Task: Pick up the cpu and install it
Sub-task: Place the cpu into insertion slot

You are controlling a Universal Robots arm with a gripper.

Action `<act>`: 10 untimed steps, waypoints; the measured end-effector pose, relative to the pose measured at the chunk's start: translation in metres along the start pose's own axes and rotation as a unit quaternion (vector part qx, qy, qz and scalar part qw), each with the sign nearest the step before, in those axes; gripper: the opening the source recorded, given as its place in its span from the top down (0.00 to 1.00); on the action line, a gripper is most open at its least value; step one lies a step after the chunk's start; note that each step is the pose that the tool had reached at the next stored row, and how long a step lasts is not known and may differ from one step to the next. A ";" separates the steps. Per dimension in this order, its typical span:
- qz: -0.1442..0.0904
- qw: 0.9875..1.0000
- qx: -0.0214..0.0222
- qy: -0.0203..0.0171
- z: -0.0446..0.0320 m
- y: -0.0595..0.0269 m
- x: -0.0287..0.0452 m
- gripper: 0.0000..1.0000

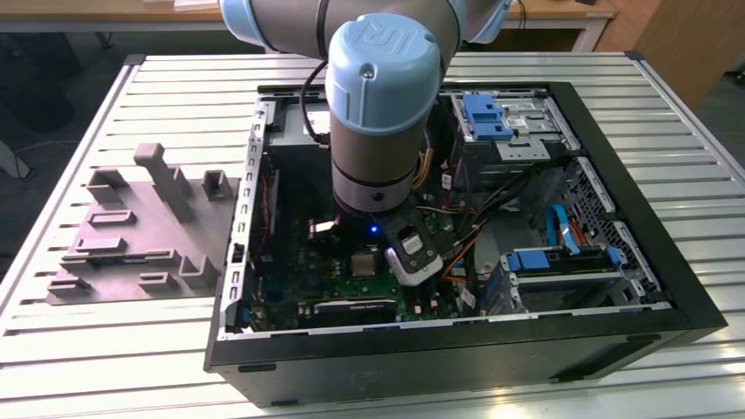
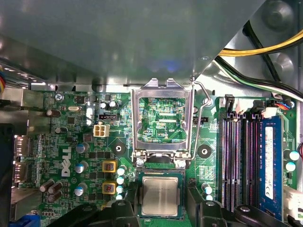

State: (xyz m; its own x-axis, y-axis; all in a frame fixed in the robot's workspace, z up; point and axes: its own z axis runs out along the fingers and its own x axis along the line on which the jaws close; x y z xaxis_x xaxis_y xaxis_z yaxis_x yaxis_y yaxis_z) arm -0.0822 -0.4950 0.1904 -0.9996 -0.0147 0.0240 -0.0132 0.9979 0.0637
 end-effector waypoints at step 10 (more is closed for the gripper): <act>0.000 1.000 0.000 0.000 0.0001 0.0000 0.0000 0.56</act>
State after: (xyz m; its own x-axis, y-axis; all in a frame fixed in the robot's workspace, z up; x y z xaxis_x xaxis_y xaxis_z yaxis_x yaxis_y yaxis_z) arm -0.0822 -0.4950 0.1903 -0.9996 -0.0148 0.0240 -0.0132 0.9979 0.0637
